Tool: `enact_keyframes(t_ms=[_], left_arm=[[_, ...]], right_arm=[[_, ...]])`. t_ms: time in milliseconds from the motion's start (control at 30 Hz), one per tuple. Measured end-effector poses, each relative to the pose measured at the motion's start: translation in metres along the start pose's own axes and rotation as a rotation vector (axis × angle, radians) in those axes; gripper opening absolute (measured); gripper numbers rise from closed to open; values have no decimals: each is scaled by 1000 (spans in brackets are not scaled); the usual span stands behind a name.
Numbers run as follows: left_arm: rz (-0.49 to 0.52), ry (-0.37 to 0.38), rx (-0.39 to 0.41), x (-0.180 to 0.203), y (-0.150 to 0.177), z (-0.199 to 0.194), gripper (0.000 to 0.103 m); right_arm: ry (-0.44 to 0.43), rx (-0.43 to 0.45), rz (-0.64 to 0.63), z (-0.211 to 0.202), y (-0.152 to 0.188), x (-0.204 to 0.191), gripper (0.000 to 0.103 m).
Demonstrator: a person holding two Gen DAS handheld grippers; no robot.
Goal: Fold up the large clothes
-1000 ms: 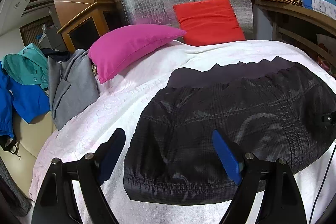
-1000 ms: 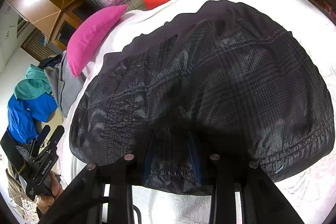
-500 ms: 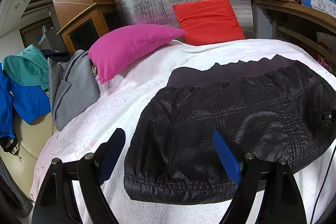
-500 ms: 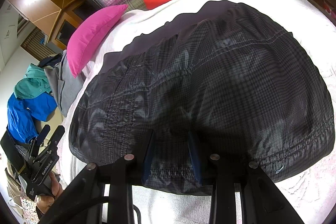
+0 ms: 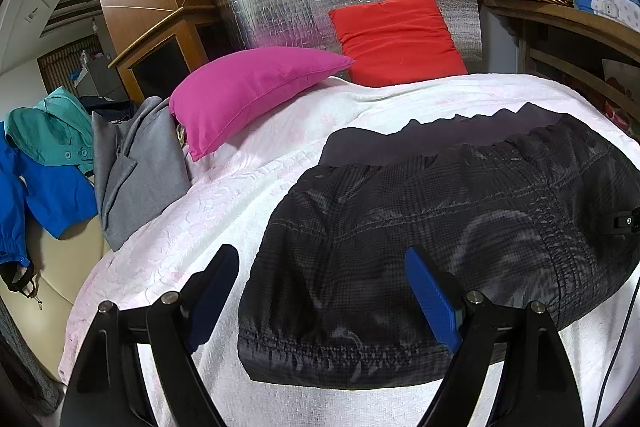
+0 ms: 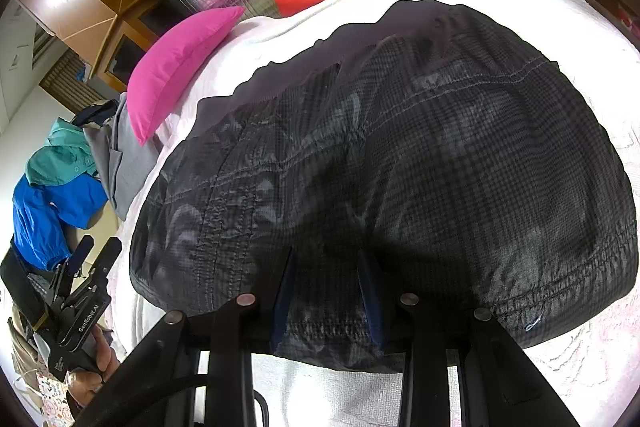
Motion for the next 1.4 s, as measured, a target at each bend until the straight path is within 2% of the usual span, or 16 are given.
enact_keyframes(t_ms=[1033,1100,1200,1233,1300,1400], left_arm=[[21,-2,-25,0,8,7,85],[19,11,-57,0,13,16,85],[9,50,-238,3,37,52,85],[0,54,-245,2,38,55,85],[-20,56,-210,-3,31,46,85],[-85,83,-141,-19,22,26,85]], right_arm=[[0,-7,-21,3,5,3,36],[1,-10,-24,4,5,5,36],[-3,-17,-21,6,5,6,36],[-8,-18,-21,4,4,6,36],[-21,-19,-19,-2,4,8,36],[-25,33,-12,-24,1,25,37]])
Point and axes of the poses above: each gripper's, at about its wrist camera, not at the fingertips, and z roughly the way its jaws point, x to its right, y to its underside, the point moved 6 cm from there along z, roughly the way its jaws point, and after that the axes turned 14 degrees about y, right-handed, at the moved point
